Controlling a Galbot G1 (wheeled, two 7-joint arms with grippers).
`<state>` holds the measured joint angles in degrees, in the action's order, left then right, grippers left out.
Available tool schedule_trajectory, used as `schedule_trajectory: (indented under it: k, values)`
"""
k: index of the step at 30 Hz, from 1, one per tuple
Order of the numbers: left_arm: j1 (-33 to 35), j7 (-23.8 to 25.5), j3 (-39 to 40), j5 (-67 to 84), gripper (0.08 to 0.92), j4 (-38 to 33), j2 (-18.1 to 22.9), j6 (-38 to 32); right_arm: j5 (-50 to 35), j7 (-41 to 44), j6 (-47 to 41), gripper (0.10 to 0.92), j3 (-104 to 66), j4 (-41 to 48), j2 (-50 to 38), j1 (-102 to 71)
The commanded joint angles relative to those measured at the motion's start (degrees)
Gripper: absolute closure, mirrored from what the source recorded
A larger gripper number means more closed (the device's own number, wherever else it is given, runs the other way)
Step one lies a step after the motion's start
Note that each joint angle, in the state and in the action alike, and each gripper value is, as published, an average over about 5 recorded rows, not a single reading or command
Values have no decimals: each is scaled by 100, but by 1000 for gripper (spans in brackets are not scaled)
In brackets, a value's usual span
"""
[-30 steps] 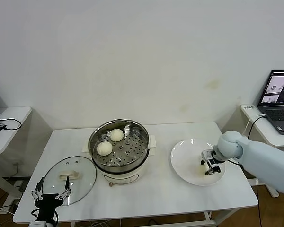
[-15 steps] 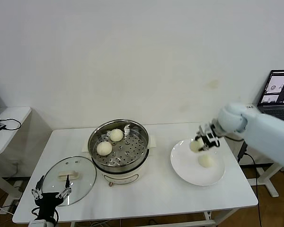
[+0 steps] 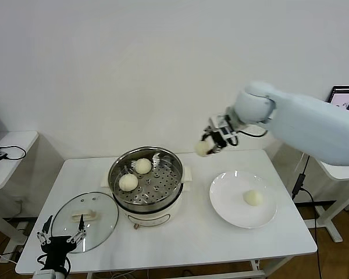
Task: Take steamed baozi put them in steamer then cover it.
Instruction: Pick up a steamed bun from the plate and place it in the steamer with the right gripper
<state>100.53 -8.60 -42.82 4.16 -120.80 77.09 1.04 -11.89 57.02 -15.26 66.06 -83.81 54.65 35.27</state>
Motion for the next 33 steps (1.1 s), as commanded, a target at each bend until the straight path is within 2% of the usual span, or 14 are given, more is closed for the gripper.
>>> schedule_trajectory:
  k: [1,18,33]
  values:
    - [5,4,-73,22,177,-35,14,6,-434,-266,423,516,543,128,1489,207]
    - [-43,-2,-120,36,177,-31,111,-3,625,-302,1762,516,985,501,2253,-340]
    - [-46,-22,-137,56,177,50,113,-62,1106,0,2292,488,1115,518,2425,-320]
